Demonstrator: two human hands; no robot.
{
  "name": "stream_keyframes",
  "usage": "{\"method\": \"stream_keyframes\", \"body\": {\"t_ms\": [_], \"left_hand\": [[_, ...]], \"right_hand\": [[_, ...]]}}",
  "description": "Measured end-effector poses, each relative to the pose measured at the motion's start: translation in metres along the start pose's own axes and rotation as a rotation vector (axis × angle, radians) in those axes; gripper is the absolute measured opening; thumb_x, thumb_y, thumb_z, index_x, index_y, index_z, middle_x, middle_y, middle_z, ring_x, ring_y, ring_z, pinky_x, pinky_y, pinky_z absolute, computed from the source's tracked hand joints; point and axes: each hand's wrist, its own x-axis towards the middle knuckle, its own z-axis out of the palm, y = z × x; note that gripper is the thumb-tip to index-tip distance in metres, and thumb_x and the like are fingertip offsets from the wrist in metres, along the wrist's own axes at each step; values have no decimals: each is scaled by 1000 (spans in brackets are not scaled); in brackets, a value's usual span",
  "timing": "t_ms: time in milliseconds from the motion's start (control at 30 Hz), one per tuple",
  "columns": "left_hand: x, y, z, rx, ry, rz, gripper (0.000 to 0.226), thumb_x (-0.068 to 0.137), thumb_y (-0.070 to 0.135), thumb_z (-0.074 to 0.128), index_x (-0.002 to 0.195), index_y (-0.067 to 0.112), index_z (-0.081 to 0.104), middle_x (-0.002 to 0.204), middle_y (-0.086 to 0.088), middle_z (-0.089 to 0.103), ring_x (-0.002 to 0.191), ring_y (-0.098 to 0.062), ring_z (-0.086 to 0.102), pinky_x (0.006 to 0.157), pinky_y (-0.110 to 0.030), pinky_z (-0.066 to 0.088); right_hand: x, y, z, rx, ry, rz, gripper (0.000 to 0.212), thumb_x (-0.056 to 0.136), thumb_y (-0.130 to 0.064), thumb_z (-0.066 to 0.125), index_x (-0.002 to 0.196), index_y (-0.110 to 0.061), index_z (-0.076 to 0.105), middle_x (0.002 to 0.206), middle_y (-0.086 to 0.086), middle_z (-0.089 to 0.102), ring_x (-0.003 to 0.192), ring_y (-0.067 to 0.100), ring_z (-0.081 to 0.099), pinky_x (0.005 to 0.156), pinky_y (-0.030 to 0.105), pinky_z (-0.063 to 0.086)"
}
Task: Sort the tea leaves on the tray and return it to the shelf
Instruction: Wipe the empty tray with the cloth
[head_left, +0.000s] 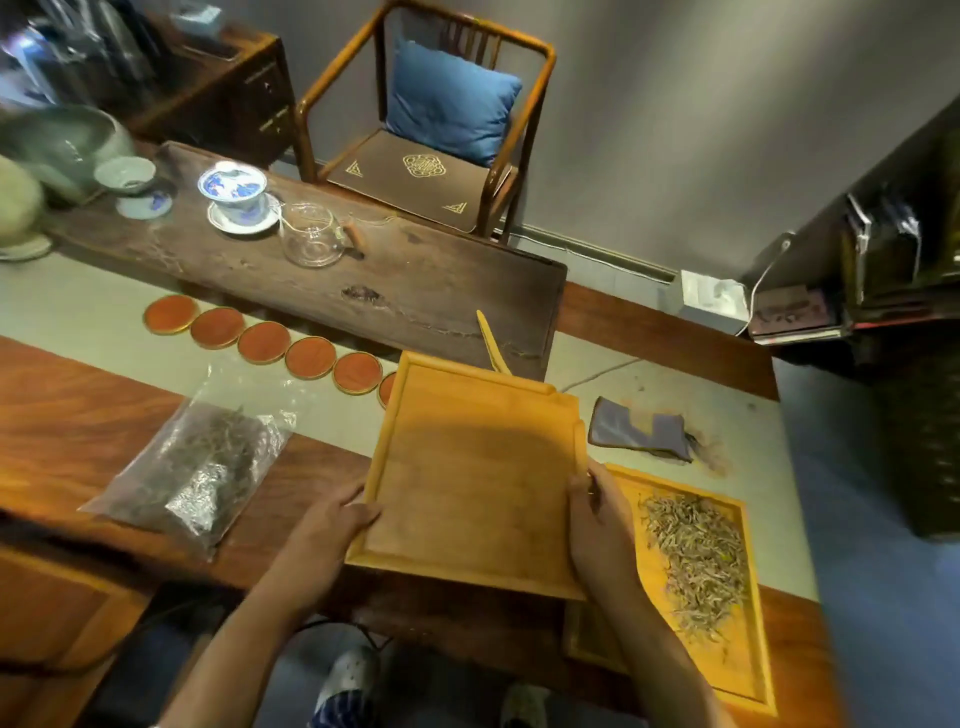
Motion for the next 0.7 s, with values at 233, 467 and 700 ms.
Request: {"method": "stream_keyframes", "body": {"t_ms": [233, 467, 700], "left_hand": [[3, -10, -69, 332, -108, -39, 19, 99, 19, 53, 100, 28, 70, 89, 15, 74, 76, 0, 67, 65, -8, 46], [4, -32, -79, 518, 82, 6, 36, 92, -4, 50, 62, 16, 52, 48, 5, 50, 45, 1, 47, 44, -13, 35], [18, -41, -85, 689, 93, -7, 15, 84, 7, 60, 89, 17, 70, 75, -11, 65, 64, -18, 57, 52, -20, 36]], "right_hand": [[-41, -6, 54, 38, 203, -14, 18, 95, -11, 53, 110, -21, 51, 89, -16, 58, 78, -17, 55, 66, 0, 39], [-57, 5, 100, -94, 188, -14, 21, 97, -9, 48, 117, -6, 53, 96, -11, 58, 87, -17, 53, 70, -4, 35], [-48, 27, 114, -322, 221, -7, 22, 97, -15, 48, 115, -5, 55, 108, 11, 60, 100, 16, 51, 82, 20, 33]]}}
